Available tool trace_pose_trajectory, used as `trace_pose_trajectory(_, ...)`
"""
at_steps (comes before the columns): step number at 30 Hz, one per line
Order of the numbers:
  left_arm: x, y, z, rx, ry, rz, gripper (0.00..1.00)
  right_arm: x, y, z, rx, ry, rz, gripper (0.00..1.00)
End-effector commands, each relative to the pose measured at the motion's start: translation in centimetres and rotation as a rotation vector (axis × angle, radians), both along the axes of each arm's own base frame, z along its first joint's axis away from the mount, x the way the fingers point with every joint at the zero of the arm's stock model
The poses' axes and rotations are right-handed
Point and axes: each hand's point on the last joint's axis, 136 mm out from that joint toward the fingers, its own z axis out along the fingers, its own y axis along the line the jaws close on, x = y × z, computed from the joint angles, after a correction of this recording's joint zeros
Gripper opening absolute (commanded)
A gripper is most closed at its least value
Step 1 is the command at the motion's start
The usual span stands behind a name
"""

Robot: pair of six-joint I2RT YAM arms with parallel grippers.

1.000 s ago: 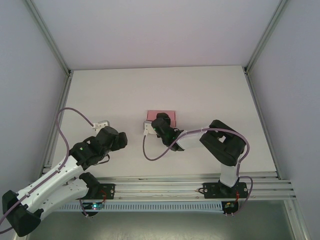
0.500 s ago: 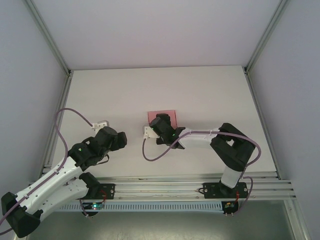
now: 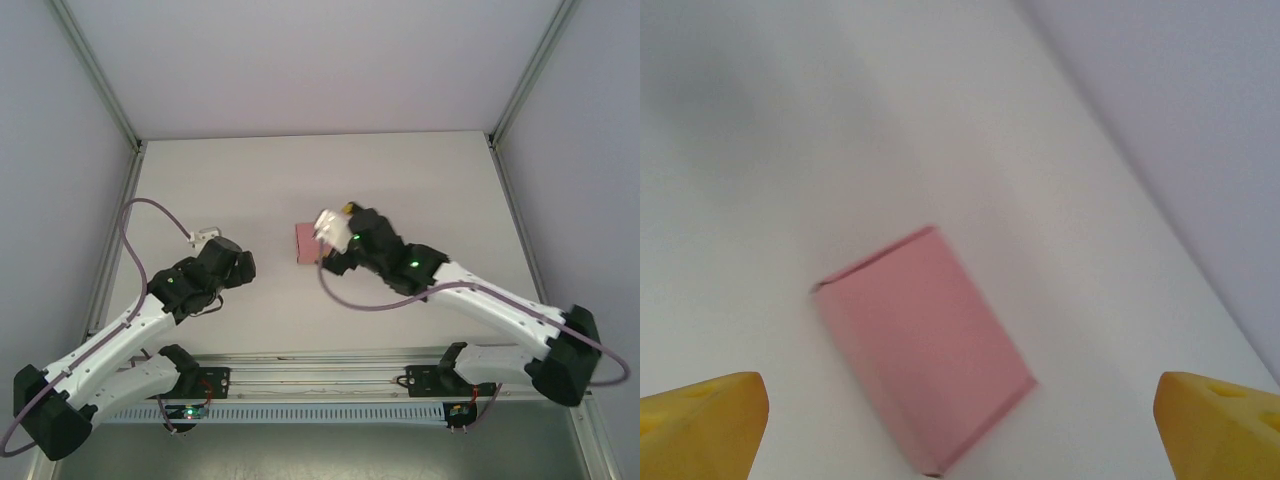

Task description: Assemble paper box

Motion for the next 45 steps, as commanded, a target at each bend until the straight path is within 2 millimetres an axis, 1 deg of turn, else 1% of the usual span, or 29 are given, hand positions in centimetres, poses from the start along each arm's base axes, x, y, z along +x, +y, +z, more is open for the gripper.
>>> trace_pose_trajectory(1, 2.4, 2.0, 2.8, 0.057, -0.109, 0.068, 1.0, 2.2, -6.9, -0.4, 0.252, 0.11, -0.37, 0.98)
trace_pose_trajectory(2, 3.1, 2.7, 3.5, 0.07, -0.139, 0.09, 1.0, 3.1, -9.6, -0.7, 0.313, 0.097, -0.476, 0.98)
trace_pose_trajectory(3, 3.9, 3.2, 4.3, 0.091, -0.18, 0.095, 1.0, 3.7, -11.8, -1.1, 0.354, 0.077, -0.554, 0.98)
trace_pose_trajectory(4, 4.8, 4.2, 4.9, 0.138, -0.23, 0.113, 1.0, 4.3, -14.2, -1.6, 0.387, 0.047, -0.627, 0.98)
trace_pose_trajectory(6, 6.0, 6.6, 5.1, 0.19, -0.286, 0.186, 1.0, 4.9, -18.3, -2.6, 0.415, -0.034, -0.734, 0.98)
trace_pose_trajectory(7, 6.7, 7.4, 4.9, 0.205, -0.31, 0.184, 1.0, 5.0, -20.4, -3.3, 0.439, -0.079, -0.792, 0.98)
trace_pose_trajectory(8, 7.2, 8.3, 4.5, 0.224, -0.331, 0.196, 1.0, 5.0, -21.8, -3.8, 0.473, -0.127, -0.826, 0.98)
trace_pose_trajectory(10, 8.2, 10.4, 4.0, 0.254, -0.391, 0.261, 1.0, 4.8, -24.0, -4.8, 0.555, -0.245, -0.835, 0.98)
trace_pose_trajectory(11, 8.7, 11.0, 3.5, 0.253, -0.41, 0.271, 1.0, 4.5, -24.8, -5.4, 0.599, -0.286, -0.831, 0.98)
trace_pose_trajectory(13, 9.7, 11.2, 2.6, 0.218, -0.433, 0.222, 1.0, 4.2, -26.2, -6.0, 0.709, -0.316, -0.847, 0.98)
trace_pose_trajectory(15, 10.5, 11.5, 2.0, 0.212, -0.457, 0.203, 1.0, 5.0, -25.7, -6.6, 0.668, -0.283, -0.803, 0.98)
trace_pose_trajectory(17, 11.2, 11.8, 1.2, 0.252, -0.487, 0.182, 1.0, 6.0, -24.3, -7.7, 0.588, -0.223, -0.724, 0.98)
trace_pose_trajectory(20, 12.3, 12.2, -0.8, 0.269, -0.507, 0.164, 1.0, 7.0, -23.3, -8.5, 0.543, -0.231, -0.651, 0.98)
trace_pose_trajectory(21, 12.6, 11.8, -2.0, 0.272, -0.482, 0.121, 1.0, 7.1, -23.4, -8.7, 0.523, -0.268, -0.644, 0.98)
trace_pose_trajectory(22, 12.9, 11.7, -2.7, 0.272, -0.475, 0.11, 1.0, 7.2, -24.0, -8.7, 0.54, -0.304, -0.67, 0.98)
trace_pose_trajectory(23, 13.4, 11.5, -3.4, 0.275, -0.463, 0.093, 1.0, 7.4, -24.5, -9.3, 0.548, -0.302, -0.698, 0.98)
trace_pose_trajectory(25, 14.2, 10.6, -4.0, 0.276, -0.428, 0.02, 1.0, 8.2, -24.5, -11.4, 0.537, -0.255, -0.697, 0.98)
trace_pose_trajectory(26, 14.7, 9.8, -3.7, 0.263, -0.453, -0.033, 1.0, 9.0, -24.1, -11.2, 0.565, -0.274, -0.665, 0.98)
trace_pose_trajectory(27, 14.9, 8.8, -3.9, 0.25, -0.466, -0.111, 1.0, 9.6, -23.7, -11.6, 0.562, -0.242, -0.647, 0.98)
trace_pose_trajectory(28, 15.2, 8.5, -4.0, 0.241, -0.514, -0.141, 1.0, 9.7, -23.9, -13.0, 0.511, -0.133, -0.672, 0.98)
trace_pose_trajectory(29, 15.3, 8.7, -5.5, 0.234, -0.528, -0.134, 1.0, 11.1, -24.1, -12.6, 0.505, -0.097, -0.687, 0.98)
trace_pose_trajectory(30, 15.9, 9.5, -5.5, 0.236, -0.582, -0.092, 1.0, 11.2, -24.4, -12.3, 0.519, -0.129, -0.701, 0.98)
trace_pose_trajectory(31, 15.4, 9.7, -5.8, 0.19, -0.511, -0.097, 1.0, 11.0, -24.7, -12.5, 0.534, -0.14, -0.713, 0.98)
trace_pose_trajectory(32, 15.4, 10.2, -6.0, 0.181, -0.478, -0.077, 1.0, 11.0, -24.8, -12.3, 0.551, -0.159, -0.708, 0.98)
trace_pose_trajectory(33, 15.8, 9.6, -5.9, 0.19, -0.524, -0.11, 1.0, 10.9, -24.8, -12.3, 0.549, -0.159, -0.711, 0.98)
trace_pose_trajectory(34, 15.7, 9.0, -6.1, 0.182, -0.525, -0.147, 1.0, 11.0, -24.8, -12.4, 0.537, -0.148, -0.711, 0.98)
trace_pose_trajectory(35, 15.7, 9.6, -6.3, 0.186, -0.48, -0.114, 1.0, 10.9, -24.8, -12.6, 0.525, -0.135, -0.715, 0.98)
trace_pose_trajectory(37, 15.8, 9.5, -6.1, 0.202, -0.503, -0.115, 1.0, 11.0, -24.7, -12.4, 0.527, -0.149, -0.714, 0.98)
trace_pose_trajectory(45, 15.7, 9.4, -6.3, 0.198, -0.489, -0.12, 1.0, 11.0, -24.7, -12.5, 0.523, -0.147, -0.716, 0.98)
